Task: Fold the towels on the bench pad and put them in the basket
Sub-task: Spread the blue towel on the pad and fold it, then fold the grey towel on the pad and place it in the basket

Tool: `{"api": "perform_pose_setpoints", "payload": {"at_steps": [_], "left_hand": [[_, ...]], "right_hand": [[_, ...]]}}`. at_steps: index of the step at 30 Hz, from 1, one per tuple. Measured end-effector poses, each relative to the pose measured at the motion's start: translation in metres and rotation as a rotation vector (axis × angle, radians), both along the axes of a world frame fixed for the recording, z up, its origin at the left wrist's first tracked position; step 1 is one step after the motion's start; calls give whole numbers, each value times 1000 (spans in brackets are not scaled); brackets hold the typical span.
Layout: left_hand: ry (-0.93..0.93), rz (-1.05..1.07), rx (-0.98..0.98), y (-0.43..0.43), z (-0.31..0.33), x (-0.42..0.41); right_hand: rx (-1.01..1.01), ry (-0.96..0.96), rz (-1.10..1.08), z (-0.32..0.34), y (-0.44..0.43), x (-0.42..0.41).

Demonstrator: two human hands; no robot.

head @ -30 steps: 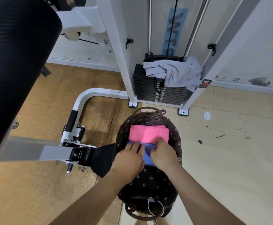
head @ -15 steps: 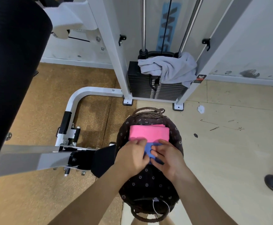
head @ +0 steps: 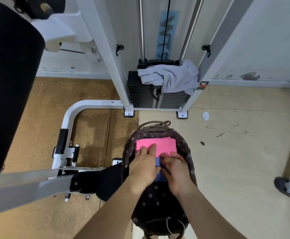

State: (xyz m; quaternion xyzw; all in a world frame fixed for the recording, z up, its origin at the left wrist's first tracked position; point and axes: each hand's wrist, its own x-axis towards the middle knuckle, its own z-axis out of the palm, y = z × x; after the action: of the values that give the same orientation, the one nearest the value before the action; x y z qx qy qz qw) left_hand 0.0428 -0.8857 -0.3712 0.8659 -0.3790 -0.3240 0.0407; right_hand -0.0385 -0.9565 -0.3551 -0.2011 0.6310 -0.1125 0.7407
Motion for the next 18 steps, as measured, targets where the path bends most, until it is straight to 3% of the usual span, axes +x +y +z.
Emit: {"api": "perform_pose_setpoints", "payload": {"at_steps": [9, 18], "left_hand": [[17, -25, 1, 7, 29, 6], [18, 268, -497, -24, 110, 38]], "right_hand": [[17, -114, 212, 55, -9, -9], [-259, -231, 296, 158, -91, -27]]}}
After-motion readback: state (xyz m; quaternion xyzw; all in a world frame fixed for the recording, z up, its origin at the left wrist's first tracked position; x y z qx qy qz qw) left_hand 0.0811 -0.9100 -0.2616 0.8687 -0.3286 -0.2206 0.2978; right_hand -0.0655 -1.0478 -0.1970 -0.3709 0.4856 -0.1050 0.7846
